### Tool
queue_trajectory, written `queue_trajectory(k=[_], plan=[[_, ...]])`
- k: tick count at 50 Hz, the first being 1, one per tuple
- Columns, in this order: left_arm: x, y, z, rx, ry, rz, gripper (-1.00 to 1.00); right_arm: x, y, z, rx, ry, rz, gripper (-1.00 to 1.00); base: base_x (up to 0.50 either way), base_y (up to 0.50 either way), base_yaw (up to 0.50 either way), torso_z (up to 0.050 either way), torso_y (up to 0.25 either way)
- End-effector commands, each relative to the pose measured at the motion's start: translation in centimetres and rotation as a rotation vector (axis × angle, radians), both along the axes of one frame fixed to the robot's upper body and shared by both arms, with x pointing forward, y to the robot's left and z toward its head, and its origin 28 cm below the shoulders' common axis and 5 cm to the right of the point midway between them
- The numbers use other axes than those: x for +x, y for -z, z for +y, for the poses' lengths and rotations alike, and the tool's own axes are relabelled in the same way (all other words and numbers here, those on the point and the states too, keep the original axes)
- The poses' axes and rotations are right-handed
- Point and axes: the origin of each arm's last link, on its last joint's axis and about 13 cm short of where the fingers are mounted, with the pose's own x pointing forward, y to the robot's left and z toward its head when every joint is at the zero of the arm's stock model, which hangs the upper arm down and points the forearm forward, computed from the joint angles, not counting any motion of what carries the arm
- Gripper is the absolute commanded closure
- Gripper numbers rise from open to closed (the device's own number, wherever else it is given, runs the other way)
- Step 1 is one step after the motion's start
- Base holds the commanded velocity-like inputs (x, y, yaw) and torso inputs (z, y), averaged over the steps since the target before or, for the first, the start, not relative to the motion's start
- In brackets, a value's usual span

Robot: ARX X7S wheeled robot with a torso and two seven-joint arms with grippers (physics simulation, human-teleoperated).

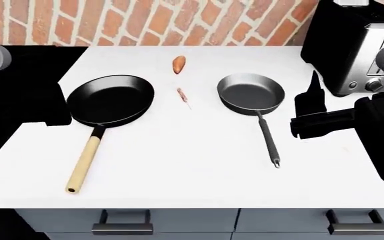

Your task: Place both pans onto different burners. Then place the sweet potato and the kebabs on different pans.

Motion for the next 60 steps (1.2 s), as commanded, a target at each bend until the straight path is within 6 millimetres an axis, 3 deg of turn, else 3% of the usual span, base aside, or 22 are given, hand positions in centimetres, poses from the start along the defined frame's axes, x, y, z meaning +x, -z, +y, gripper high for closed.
queue_trajectory(k=[1,10,27,51,60], plan=[[0.0,0.0,0.0,-0.010,0.005,0.001,-1.00,0.0,0.1,0.1,-0.018,-0.002,-0.002,-1.00,0.50,0.00,0.00,0.000,0.000],[-0.3,0.0,-0.1,-0.036,0.029,0.036,-1.00,0.0,0.2,0.3,-0.068,0.004,0.002,-1.00,0.44,0.08,0.00,0.000,0.001],[-1.3,-0.5,-1.3,-0.201,0.297,0.416,-1.00,0.1,0.5,0.2,-0.108,0.037,0.022,-1.00,0.00,0.00,0.00,0.000,0.001],[-0.4,3.0,-1.4,-0.211,0.265,0.592,-1.00,0.2,1.1,-0.1,-0.101,0.057,0.027,-1.00,0.00,0.00,0.00,0.000,0.000],[-0.1,3.4,-1.7,-0.161,0.248,0.626,-1.00,0.3,1.4,-0.1,-0.101,0.057,0.036,-1.00,0.00,0.00,0.00,0.000,0.000]])
